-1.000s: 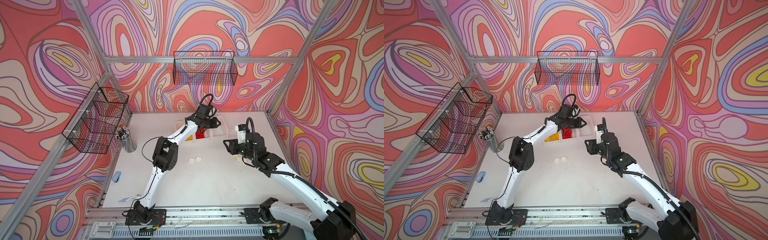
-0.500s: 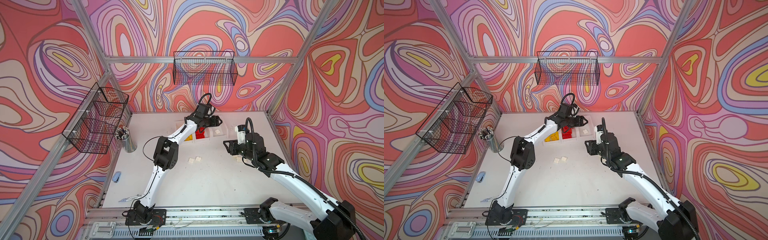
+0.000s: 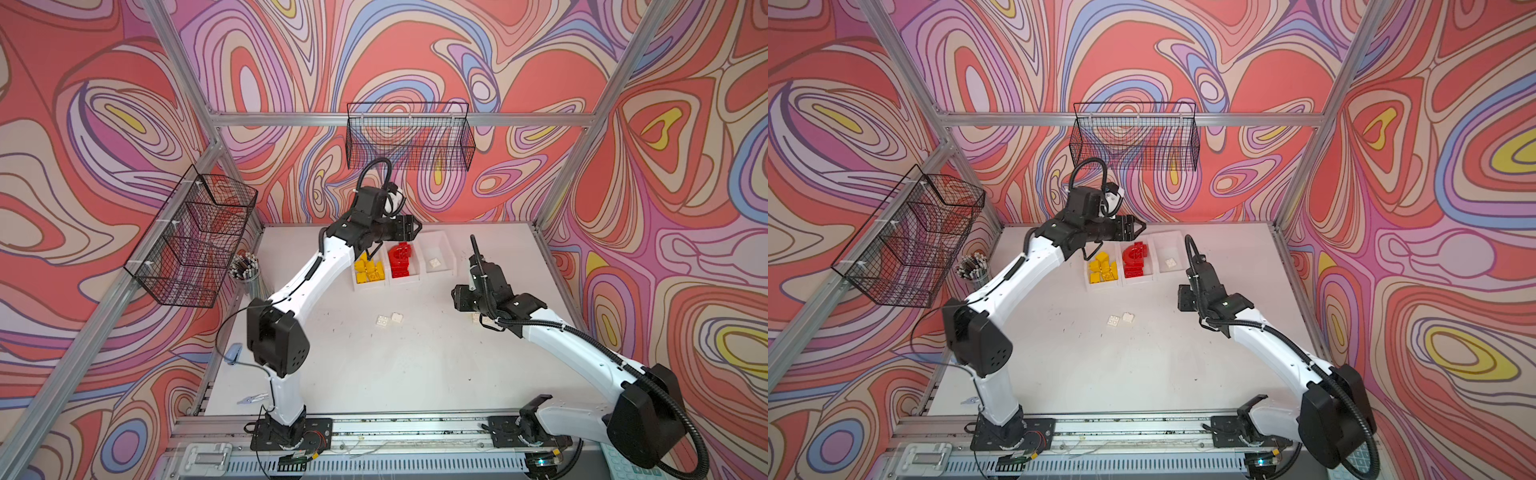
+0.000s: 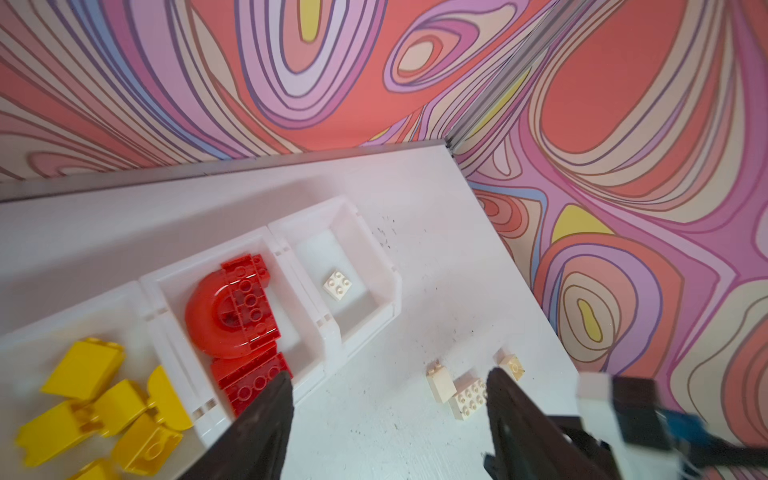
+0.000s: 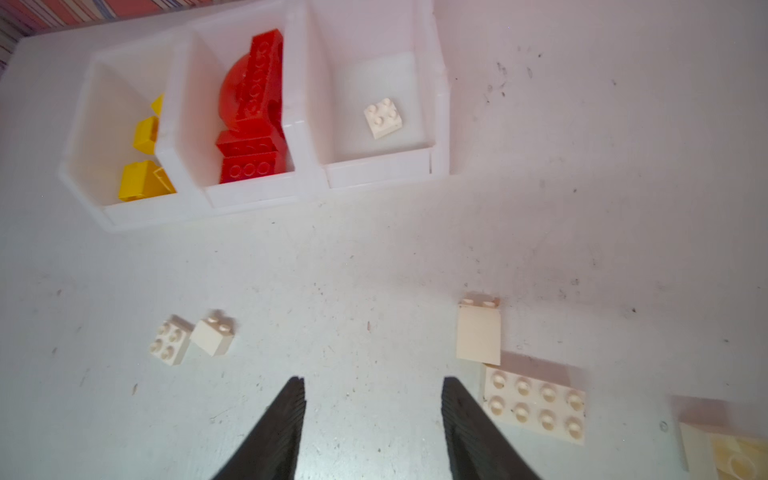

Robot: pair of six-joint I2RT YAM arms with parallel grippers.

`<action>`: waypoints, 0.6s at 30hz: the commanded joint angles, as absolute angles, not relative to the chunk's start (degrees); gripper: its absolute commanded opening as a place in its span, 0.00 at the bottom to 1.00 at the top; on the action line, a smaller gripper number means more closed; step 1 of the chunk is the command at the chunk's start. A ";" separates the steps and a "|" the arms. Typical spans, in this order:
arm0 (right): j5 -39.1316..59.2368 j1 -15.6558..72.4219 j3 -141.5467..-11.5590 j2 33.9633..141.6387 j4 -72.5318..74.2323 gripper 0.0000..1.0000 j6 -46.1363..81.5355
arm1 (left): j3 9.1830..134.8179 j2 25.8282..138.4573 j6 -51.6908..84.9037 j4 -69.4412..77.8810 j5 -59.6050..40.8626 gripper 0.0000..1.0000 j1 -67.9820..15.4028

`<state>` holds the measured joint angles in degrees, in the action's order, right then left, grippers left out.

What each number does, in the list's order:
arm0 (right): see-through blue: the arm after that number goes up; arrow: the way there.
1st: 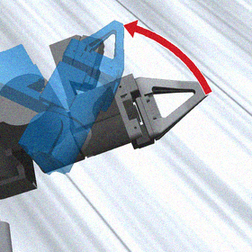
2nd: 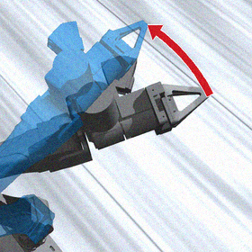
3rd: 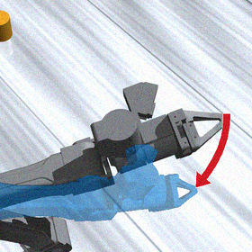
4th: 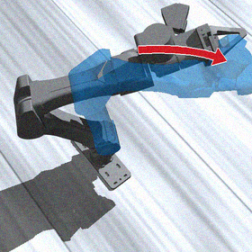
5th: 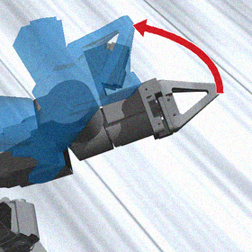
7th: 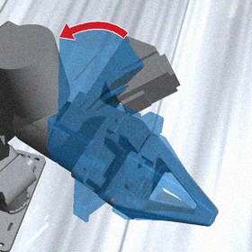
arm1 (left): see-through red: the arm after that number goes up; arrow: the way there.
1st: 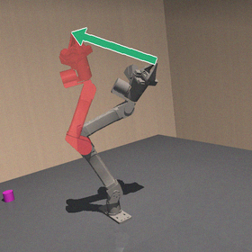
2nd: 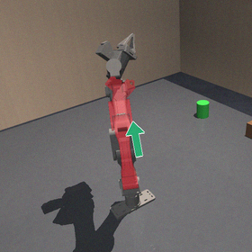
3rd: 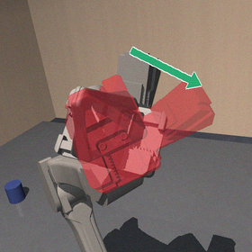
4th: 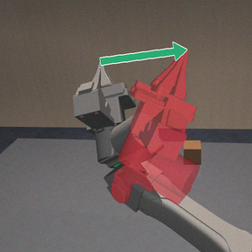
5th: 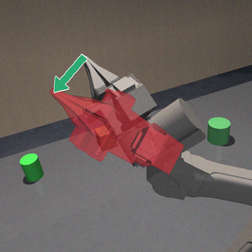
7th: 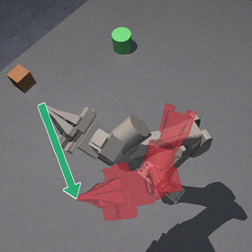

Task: Sort the legos into containers by color
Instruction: 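Withdraw the left arm while the right gripper grasps a white 1x2 brick, then lift the white 1x2 brick with the right gripper toward the farthest compartment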

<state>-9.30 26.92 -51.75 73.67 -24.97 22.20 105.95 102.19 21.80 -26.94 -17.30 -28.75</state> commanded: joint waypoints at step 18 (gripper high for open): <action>-12.61 17.55 -50.40 94.70 -13.19 0.57 22.62 | 56.20 55.55 12.92 -29.26 -2.94 0.74 -28.82</action>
<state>-12.21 17.98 -48.88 93.54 -14.98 22.55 57.91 57.06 13.91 -31.86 -4.82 -28.86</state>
